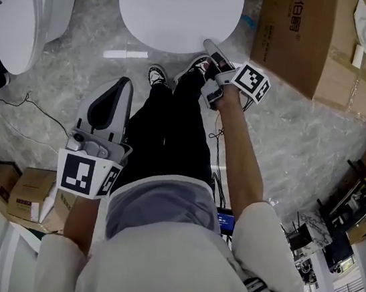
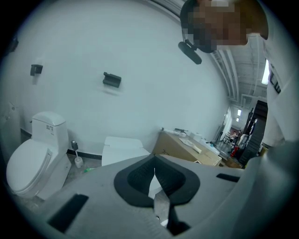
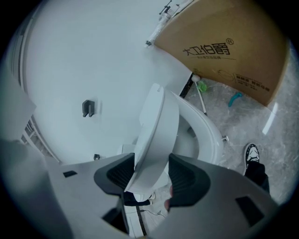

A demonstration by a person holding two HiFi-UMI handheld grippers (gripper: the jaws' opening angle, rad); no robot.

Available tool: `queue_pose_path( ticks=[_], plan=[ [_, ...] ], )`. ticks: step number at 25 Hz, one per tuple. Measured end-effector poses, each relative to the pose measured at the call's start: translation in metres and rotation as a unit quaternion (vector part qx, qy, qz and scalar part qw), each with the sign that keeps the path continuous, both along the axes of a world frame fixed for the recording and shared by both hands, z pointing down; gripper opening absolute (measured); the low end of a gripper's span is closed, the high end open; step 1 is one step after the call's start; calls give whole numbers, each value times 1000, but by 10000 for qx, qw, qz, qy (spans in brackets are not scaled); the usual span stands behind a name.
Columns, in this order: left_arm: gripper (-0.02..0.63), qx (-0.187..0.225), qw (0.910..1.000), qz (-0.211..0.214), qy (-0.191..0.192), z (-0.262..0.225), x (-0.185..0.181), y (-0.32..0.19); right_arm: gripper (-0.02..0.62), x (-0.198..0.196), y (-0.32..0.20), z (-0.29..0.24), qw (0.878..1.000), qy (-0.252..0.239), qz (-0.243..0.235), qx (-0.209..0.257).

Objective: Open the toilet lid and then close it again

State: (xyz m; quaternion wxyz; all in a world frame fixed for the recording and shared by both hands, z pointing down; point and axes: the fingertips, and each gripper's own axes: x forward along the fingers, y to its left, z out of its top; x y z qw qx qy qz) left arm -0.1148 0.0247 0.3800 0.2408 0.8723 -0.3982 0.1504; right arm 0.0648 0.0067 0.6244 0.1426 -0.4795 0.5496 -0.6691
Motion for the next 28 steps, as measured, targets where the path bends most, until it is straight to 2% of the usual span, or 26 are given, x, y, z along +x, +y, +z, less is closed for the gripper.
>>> queue_pose_path(
  ticks=[28],
  plan=[
    [8,167,9997,-134,100,-50,1,-14,224,11,-32,-75,9991,-323,188,181]
  ],
)
